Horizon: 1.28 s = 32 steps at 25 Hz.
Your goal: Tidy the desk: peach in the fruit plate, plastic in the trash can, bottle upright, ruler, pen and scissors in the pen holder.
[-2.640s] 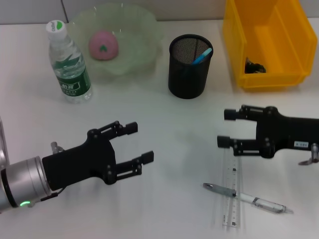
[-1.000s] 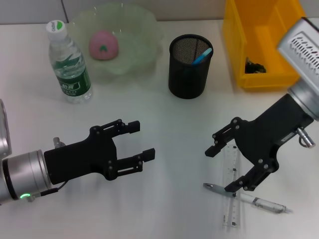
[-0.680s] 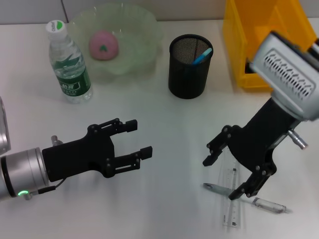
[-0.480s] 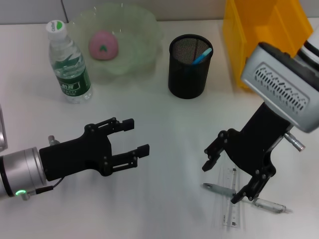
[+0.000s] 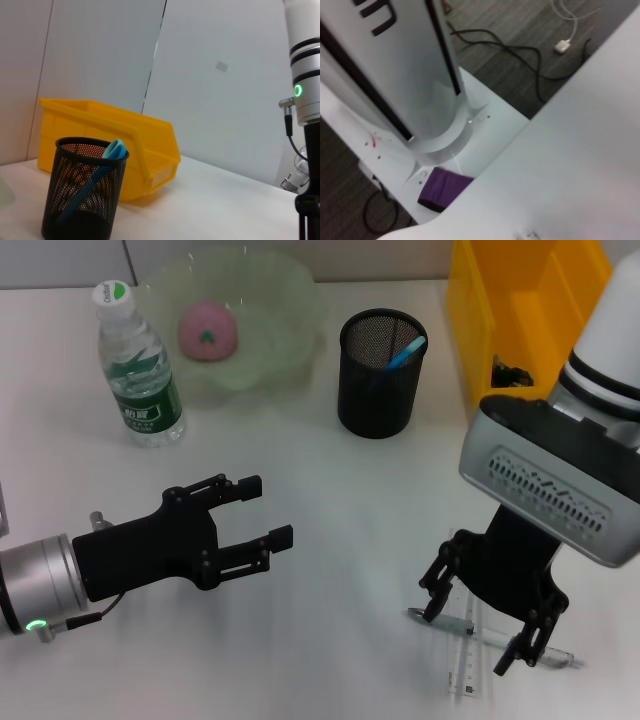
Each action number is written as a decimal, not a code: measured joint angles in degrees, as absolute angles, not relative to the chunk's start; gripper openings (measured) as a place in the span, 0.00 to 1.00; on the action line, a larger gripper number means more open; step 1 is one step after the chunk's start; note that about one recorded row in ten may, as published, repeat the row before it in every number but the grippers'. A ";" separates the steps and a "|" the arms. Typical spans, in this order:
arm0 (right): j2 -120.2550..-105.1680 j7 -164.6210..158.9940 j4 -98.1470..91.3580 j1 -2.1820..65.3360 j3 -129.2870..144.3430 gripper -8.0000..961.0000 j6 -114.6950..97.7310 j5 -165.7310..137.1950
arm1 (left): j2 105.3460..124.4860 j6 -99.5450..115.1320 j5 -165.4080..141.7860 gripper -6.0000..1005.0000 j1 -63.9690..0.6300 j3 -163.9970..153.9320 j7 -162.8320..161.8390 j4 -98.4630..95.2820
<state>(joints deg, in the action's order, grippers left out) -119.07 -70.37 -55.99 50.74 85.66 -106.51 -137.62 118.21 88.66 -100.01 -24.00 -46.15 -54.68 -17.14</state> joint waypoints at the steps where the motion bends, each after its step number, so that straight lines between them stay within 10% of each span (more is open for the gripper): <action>1: -119.14 -70.02 -56.43 50.73 86.16 0.81 -106.91 -137.63 | 118.21 88.65 -100.01 0.77 -23.92 -46.12 -54.87 -17.14; 32: -119.87 -63.69 -60.22 50.14 99.90 0.81 -102.97 -138.04 | 118.21 88.50 -100.02 0.77 -22.88 -44.73 -55.02 -17.14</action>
